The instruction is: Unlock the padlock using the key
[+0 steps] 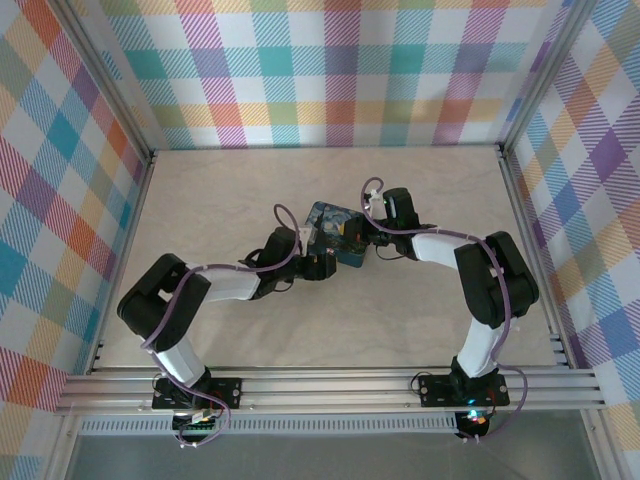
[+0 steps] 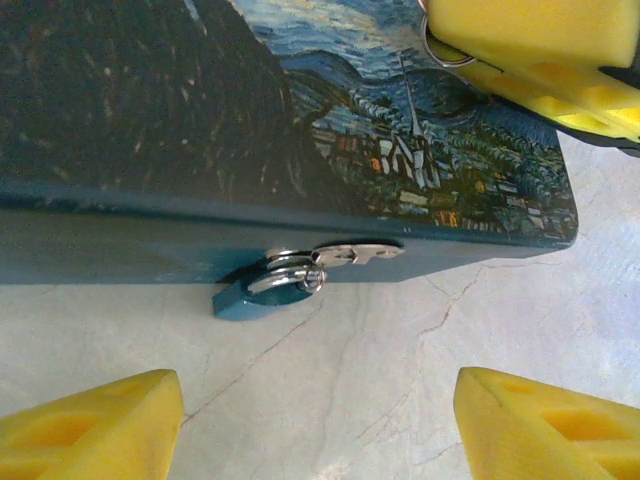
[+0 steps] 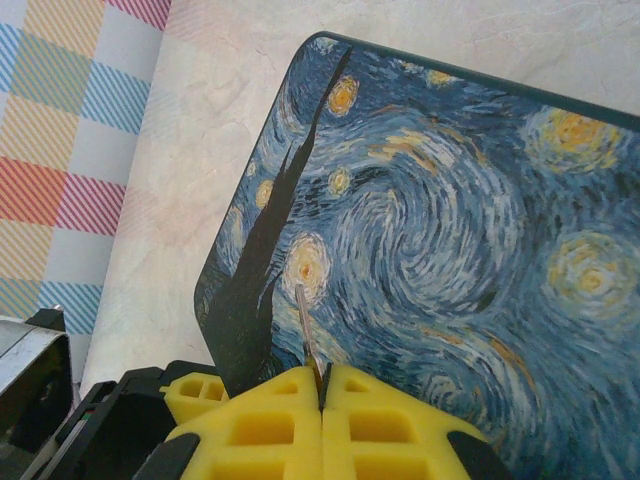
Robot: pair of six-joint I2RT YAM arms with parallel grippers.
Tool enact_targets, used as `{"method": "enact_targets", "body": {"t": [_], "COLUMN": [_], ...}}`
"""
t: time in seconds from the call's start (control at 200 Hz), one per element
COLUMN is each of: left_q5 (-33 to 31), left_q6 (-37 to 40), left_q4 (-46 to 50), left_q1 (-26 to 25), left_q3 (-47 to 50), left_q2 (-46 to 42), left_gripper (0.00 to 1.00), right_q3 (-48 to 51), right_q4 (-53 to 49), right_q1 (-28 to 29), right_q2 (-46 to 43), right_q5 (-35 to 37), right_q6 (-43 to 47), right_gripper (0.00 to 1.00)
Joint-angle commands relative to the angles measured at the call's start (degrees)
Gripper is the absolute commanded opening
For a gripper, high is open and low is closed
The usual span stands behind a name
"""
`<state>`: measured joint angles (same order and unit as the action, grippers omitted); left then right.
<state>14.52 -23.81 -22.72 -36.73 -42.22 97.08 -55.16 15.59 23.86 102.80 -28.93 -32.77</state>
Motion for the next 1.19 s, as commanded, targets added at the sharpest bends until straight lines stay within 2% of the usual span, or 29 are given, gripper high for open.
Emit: {"method": "enact_targets", "body": {"t": [0.0,0.495,1.19], "left_q5": [0.1,-2.0,-1.6], "left_q6": [2.5,9.8,9.7], "left_q4": [-2.0,-2.0,-2.8], "left_q1": [-0.9,-0.9,-1.1], "left_q3": [-2.1,-4.3,-8.1], "left_q2": [1.5,5.0,10.2], "left_gripper": [0.72,0.66,0.52], "right_q3": [2.3,2.1,2.3], "right_q4": [-4.9,-5.0,-4.6], "right_q1": [1.1,1.2,1.2], "right_q2": [0.7,0.4,1.0], "right_q5": [1.1,1.5,1.2], "right_q6": [-0.8,-0.6,-0.3], "right_gripper": [0.01,0.01,0.02]}}
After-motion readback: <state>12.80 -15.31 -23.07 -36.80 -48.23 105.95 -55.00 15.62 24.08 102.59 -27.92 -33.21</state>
